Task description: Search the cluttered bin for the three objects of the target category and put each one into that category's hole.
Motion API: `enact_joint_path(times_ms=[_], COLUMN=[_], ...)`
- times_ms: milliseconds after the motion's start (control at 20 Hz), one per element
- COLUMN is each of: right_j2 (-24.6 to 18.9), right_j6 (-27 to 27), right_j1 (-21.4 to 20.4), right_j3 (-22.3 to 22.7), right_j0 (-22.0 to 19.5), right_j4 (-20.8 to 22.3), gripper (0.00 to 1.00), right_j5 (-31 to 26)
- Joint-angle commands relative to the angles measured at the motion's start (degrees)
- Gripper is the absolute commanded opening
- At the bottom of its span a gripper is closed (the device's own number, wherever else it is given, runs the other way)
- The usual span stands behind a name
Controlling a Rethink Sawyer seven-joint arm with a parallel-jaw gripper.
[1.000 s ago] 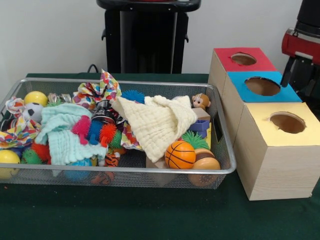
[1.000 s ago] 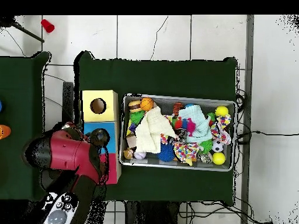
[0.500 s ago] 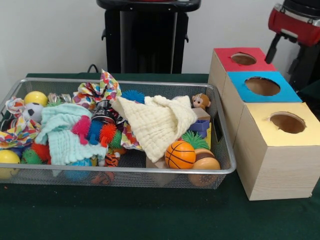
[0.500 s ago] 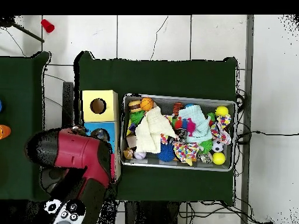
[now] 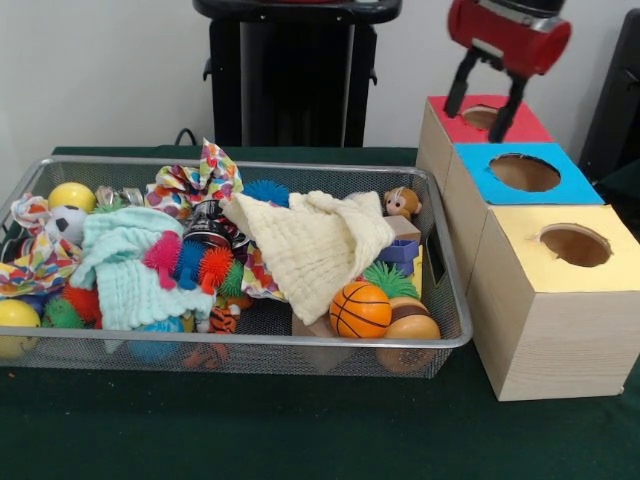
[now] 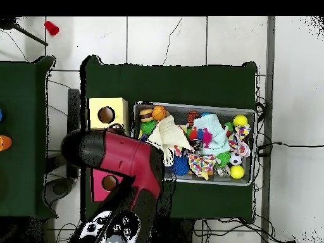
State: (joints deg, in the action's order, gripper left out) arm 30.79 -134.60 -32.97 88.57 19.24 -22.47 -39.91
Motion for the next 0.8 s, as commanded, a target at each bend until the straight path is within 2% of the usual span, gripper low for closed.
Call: enact_joint_path(times_ms=[50, 400, 800], right_j2=[-8.4, -10.8, -13.4], right_j6=[4.3, 4.6, 4.2], right_j1=[0.3, 0.0, -2.1], right_j3=[5.1, 8.3, 11.3], right_j0=[-6.3, -11.2, -14.9], right_j4=[5.4, 9.7, 13.8], gripper=[1.00, 1.00, 1.00], right_j5=[5.9, 11.0, 13.2])
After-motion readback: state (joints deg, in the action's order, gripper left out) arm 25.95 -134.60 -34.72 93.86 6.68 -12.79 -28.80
